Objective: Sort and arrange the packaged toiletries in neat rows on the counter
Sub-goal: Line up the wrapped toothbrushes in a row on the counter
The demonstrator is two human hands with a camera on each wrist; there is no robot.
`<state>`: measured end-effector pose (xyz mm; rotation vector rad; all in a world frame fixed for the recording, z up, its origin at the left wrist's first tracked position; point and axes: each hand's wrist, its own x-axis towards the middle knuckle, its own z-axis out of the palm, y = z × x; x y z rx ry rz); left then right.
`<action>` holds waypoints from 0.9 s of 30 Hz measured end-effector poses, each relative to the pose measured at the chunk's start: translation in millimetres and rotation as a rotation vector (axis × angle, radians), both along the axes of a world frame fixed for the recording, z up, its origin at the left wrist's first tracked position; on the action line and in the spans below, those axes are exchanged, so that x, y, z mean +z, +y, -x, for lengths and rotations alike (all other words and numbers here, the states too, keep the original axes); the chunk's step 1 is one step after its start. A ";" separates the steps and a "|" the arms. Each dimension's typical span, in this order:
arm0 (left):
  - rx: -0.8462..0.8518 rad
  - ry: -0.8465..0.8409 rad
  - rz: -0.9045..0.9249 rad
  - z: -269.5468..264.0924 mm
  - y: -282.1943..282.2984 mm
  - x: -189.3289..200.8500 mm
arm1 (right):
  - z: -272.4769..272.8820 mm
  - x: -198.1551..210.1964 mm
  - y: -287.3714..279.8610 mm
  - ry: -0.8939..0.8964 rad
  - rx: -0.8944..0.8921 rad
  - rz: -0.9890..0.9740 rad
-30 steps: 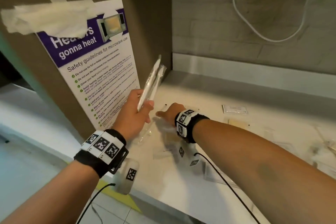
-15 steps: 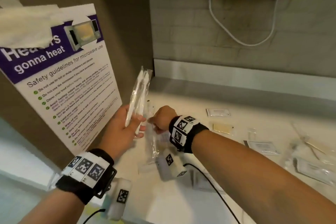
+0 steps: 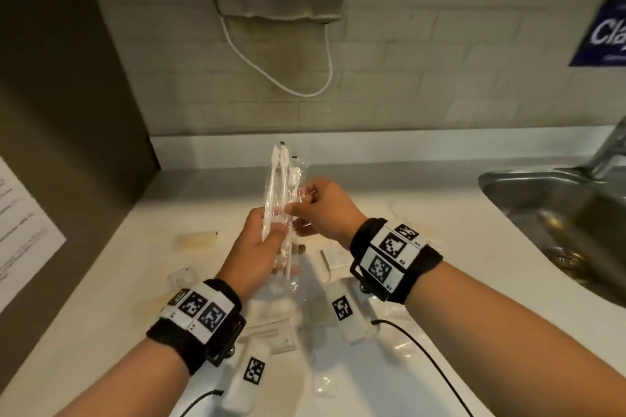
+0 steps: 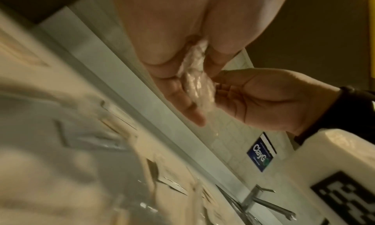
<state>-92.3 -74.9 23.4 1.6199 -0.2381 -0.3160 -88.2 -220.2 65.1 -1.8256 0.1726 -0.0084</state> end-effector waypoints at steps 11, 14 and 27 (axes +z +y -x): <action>0.023 0.071 -0.084 31.5 -83.2 -0.4 | 30.3 -18.4 -146.8 0.235 -0.080 0.364; 0.036 0.083 -0.088 39.4 -89.0 1.8 | 27.2 -42.6 -152.5 0.415 -0.015 0.655; 0.024 0.092 -0.120 57.7 -90.1 -20.2 | 21.2 -71.6 -142.9 0.411 -0.034 0.569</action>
